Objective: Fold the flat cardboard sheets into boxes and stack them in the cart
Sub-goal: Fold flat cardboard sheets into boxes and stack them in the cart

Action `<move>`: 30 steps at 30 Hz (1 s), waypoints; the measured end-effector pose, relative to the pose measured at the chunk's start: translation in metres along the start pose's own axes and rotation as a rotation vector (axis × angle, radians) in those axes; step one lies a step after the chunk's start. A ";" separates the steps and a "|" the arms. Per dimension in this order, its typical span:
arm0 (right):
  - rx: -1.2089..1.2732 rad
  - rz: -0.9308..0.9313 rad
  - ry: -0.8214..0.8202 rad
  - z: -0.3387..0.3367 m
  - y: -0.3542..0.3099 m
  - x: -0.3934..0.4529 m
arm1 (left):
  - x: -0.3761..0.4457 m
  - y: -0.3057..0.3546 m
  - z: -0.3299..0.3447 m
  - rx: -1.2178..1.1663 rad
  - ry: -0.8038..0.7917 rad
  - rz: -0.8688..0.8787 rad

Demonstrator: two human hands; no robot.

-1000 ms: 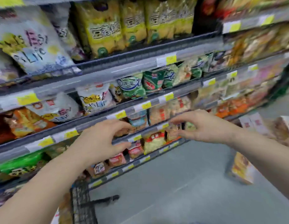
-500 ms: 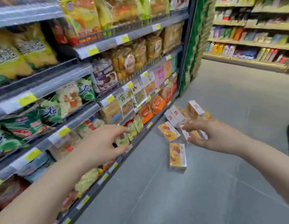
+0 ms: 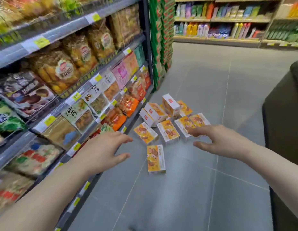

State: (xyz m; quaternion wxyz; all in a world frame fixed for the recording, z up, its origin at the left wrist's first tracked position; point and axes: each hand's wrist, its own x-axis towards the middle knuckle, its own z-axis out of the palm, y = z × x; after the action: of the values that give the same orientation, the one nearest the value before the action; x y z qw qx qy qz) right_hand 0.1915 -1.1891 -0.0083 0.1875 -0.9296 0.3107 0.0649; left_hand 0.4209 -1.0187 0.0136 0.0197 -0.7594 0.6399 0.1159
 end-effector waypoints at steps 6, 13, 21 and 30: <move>0.012 0.024 -0.035 0.005 0.012 0.051 | 0.048 -0.027 0.017 -0.049 -0.014 -0.040; -0.094 -0.033 -0.141 0.016 0.014 0.177 | 0.124 -0.116 0.047 -0.190 -0.107 -0.152; -0.248 -0.125 -0.357 0.025 0.015 0.322 | 0.230 -0.211 0.069 -0.321 -0.210 -0.232; -0.300 -0.295 -0.574 0.076 0.062 0.450 | 0.317 -0.239 0.132 -0.548 -0.141 -0.452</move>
State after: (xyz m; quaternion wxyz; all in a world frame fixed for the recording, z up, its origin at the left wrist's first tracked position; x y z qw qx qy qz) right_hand 0.5128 -1.4541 -0.2043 0.1360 -0.9255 0.0945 0.3407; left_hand 0.6831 -1.2584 -0.2071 -0.1154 -0.8489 0.3983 0.3277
